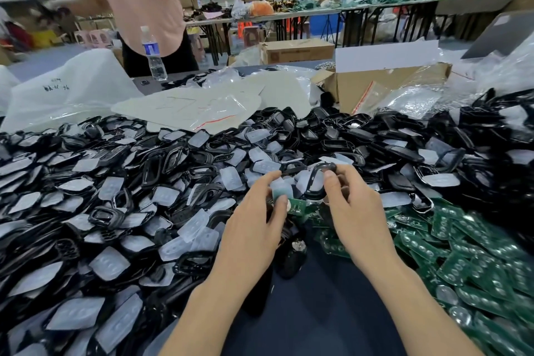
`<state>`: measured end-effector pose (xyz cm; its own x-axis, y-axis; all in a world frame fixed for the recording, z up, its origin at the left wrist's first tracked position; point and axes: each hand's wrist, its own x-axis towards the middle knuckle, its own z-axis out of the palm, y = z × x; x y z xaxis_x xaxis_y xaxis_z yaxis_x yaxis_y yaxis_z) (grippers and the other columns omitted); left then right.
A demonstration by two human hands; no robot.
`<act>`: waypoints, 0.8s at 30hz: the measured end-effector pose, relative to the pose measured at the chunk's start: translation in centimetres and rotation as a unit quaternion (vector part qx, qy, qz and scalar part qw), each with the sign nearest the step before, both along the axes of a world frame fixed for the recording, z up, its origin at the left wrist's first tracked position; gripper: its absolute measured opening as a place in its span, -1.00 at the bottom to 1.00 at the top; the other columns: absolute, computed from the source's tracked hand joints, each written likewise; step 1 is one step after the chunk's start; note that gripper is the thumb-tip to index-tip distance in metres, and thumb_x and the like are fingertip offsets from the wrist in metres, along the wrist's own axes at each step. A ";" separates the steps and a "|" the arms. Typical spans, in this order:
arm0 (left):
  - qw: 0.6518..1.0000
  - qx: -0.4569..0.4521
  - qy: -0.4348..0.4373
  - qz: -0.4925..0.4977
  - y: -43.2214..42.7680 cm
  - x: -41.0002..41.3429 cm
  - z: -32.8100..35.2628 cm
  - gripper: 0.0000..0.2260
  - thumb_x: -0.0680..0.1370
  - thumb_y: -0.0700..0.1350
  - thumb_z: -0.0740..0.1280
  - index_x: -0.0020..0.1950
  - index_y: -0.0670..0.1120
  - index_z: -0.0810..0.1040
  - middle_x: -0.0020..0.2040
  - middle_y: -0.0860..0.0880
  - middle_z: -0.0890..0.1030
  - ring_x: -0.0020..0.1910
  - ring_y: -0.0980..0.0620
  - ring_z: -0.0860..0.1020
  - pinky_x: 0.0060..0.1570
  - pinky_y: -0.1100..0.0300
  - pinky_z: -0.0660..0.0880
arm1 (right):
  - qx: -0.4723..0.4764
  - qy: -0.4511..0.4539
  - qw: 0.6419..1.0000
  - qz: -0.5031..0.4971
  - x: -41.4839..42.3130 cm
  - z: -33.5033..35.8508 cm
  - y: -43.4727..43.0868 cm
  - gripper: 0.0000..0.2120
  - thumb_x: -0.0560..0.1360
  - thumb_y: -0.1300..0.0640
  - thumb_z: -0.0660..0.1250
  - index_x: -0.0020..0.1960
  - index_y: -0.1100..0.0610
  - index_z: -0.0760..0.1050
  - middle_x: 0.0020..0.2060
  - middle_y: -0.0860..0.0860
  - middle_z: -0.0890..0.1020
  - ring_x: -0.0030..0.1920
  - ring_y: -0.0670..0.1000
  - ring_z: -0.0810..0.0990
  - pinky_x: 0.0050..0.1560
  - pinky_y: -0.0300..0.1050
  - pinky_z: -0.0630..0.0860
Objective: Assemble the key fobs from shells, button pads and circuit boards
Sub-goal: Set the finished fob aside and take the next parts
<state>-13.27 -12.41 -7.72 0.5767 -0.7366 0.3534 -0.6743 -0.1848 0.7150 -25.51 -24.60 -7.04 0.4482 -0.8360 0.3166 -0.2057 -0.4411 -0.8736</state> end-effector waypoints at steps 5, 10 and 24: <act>1.000 0.004 0.004 -0.001 0.0 0.2 0.0 -0.67 0.64 0.13 0.19 0.41 0.31 0.30 0.10 0.41 0.44 0.15 0.32 0.45 0.04 0.32 0.41 | 0.006 0.002 1.000 0.008 0.0 0.1 0.1 -0.84 0.67 -0.09 0.17 0.03 -0.12 0.51 -0.33 -0.17 0.60 -0.29 -0.15 0.53 -0.27 -0.18 0.40; 0.999 0.012 -0.038 -0.008 0.3 -0.2 0.3 -0.71 0.65 0.07 0.23 0.36 0.26 0.36 0.09 0.25 0.44 0.08 0.28 0.46 -0.03 0.21 0.49 | -0.002 0.018 1.000 0.006 0.0 0.1 0.0 -0.81 0.66 -0.08 0.17 0.04 -0.09 0.54 -0.40 -0.13 0.55 -0.35 -0.15 0.49 -0.31 -0.21 0.33; 0.996 0.045 -0.074 0.004 0.3 0.2 1.0 -0.79 0.63 0.10 0.29 0.18 0.05 0.61 -0.02 0.15 0.49 -0.02 0.01 0.52 0.02 0.00 0.49 | -0.042 0.016 0.999 -0.027 -0.1 -0.1 -0.4 -0.67 0.69 -0.02 0.13 0.40 -0.07 0.47 -0.41 -0.02 0.58 -0.46 -0.07 0.43 -0.41 -0.18 0.36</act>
